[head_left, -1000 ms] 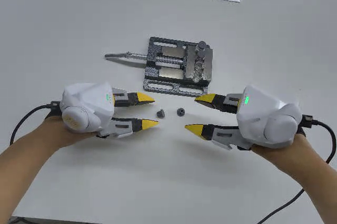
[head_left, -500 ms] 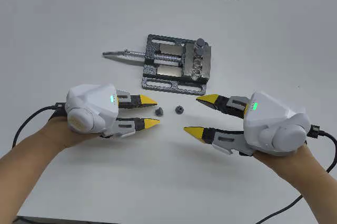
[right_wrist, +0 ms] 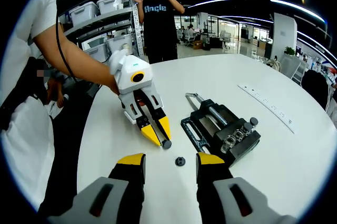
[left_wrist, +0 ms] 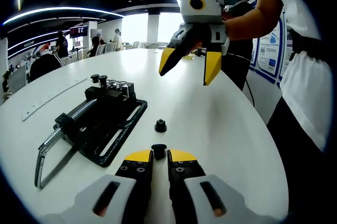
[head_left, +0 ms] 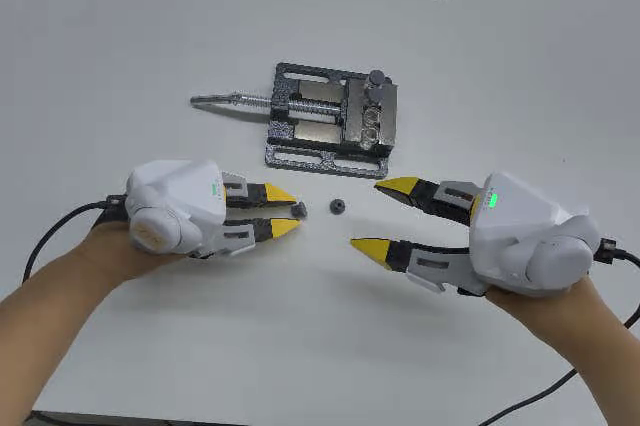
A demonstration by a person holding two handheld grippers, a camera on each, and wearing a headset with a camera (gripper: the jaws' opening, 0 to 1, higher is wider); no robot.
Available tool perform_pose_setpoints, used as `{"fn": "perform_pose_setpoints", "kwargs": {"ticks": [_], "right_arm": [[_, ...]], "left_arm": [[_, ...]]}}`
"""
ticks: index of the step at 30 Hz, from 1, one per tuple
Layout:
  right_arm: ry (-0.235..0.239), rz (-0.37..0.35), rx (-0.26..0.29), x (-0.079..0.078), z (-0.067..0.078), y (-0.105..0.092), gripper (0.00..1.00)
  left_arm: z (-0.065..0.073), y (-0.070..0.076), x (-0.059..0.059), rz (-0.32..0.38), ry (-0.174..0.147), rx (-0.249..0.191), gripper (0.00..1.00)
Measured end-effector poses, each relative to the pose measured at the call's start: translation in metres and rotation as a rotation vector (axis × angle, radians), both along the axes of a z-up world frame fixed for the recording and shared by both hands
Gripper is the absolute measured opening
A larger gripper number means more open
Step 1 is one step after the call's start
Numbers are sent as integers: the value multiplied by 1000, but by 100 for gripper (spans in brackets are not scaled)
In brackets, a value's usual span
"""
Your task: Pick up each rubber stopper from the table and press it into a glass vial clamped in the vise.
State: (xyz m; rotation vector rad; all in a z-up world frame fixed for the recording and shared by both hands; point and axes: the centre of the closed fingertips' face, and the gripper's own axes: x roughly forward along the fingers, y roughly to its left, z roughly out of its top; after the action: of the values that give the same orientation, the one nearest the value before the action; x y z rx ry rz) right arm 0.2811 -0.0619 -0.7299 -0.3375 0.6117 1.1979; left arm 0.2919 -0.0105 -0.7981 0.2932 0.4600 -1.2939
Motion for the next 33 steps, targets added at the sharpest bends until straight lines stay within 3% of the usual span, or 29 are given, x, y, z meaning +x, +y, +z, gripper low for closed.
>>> {"fn": "perform_pose_setpoints", "kwargs": {"ticks": [17,25,33], "right_arm": [[-3,-5,4,-2,3,-3,38],[-9,1,0,-2,4,-3,38],[-30,17,-3,0,11,-2,38]], "left_arm": [[-5,2,1,1,-11,11,3],[3,1,1,4,-16,-11,3],[19,3,1,8,-31,-28,3]]}}
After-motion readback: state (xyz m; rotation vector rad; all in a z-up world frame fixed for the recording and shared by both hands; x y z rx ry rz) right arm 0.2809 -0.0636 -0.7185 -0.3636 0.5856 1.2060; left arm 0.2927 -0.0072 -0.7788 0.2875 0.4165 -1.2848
